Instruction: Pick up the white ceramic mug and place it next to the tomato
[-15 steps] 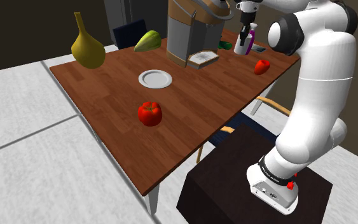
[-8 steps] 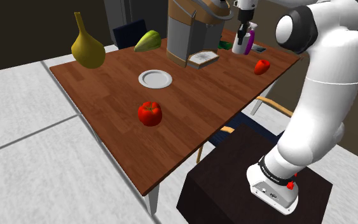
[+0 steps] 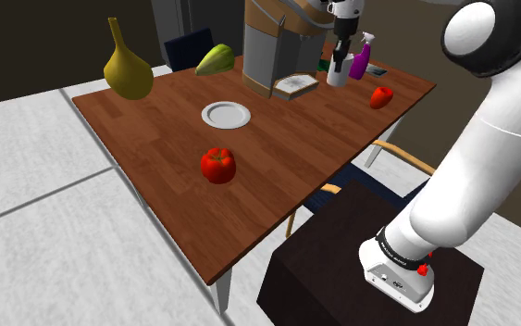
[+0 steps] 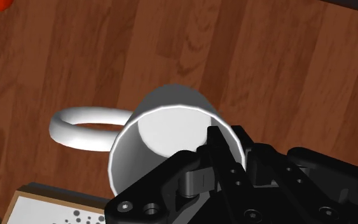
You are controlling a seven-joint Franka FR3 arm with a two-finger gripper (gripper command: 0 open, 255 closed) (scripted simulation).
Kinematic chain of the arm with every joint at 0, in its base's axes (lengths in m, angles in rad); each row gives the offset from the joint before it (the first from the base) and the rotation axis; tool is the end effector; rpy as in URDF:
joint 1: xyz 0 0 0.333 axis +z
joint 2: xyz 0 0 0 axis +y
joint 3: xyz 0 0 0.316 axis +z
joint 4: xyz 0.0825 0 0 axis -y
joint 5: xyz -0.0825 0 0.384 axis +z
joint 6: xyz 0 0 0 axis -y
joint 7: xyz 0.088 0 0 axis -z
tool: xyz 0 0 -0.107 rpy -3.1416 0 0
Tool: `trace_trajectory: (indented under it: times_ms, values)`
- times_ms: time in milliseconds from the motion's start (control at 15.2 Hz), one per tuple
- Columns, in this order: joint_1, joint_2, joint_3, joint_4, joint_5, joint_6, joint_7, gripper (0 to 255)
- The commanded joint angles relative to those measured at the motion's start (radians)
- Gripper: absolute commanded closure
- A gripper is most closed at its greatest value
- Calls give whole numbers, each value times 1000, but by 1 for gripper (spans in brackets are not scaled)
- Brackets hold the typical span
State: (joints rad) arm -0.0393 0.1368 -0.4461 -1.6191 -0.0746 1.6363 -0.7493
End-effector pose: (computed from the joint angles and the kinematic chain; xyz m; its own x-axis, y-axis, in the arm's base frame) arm 0.5244 -0.2692 0.5367 0.9498 0.2641 -0.1678 0.2718 -0.9621 0.0241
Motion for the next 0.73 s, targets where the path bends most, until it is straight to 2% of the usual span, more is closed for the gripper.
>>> trace_trajectory:
  times_ms: [0,660]
  values:
    - [35,-50,21,-51,-18,-1,57,255]
    - [161,-225,145,-241,-47,-3,317,255]
